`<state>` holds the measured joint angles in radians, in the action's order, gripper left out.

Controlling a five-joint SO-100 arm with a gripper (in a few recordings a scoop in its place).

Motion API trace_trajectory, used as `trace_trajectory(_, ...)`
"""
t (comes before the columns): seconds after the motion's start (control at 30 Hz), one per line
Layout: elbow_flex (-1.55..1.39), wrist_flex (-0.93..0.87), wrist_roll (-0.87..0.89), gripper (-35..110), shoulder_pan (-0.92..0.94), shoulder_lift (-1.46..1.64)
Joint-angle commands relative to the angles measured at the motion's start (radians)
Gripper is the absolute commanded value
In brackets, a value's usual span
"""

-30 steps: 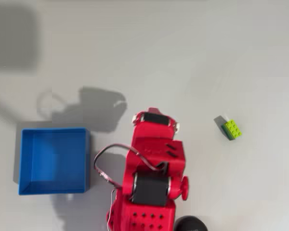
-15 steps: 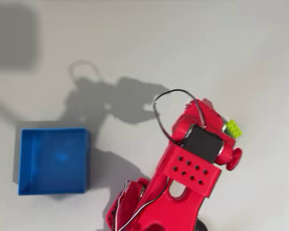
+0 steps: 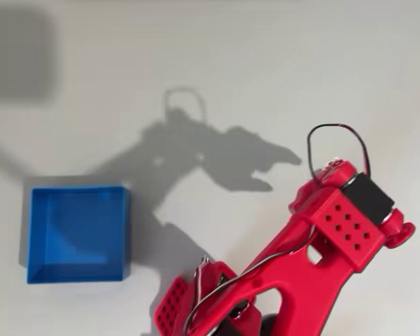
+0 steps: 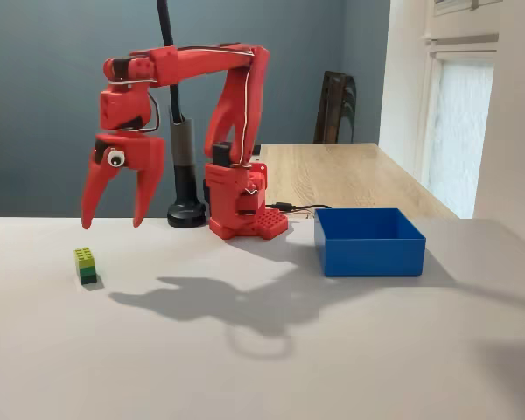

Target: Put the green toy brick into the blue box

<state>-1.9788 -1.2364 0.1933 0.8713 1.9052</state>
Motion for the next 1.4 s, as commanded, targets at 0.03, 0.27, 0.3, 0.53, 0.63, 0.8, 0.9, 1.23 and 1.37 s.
trace_trajectory(0.03, 0.107, -0.008, 0.02, 28, 0.048, -0.064)
trace_trajectory(0.27, 0.209, -0.008, 0.051, 26, 0.051, -0.187)
trace_trajectory(0.3, 0.224, -0.008, 0.052, 25, 0.051, -0.204)
trace_trajectory(0.53, 0.31, -0.008, 0.052, 24, 0.055, -0.293)
trace_trajectory(0.63, 0.331, -0.008, 0.052, 24, 0.058, -0.327)
trace_trajectory(0.8, 0.35, -0.006, 0.052, 24, 0.061, -0.387)
trace_trajectory(0.9, 0.35, -0.003, 0.052, 23, 0.061, -0.419)
trace_trajectory(1.23, 0.35, 0.054, 0.058, 21, 0.06, -0.508)
trace_trajectory(1.37, 0.354, 0.06, 0.064, 16, 0.06, -0.534)
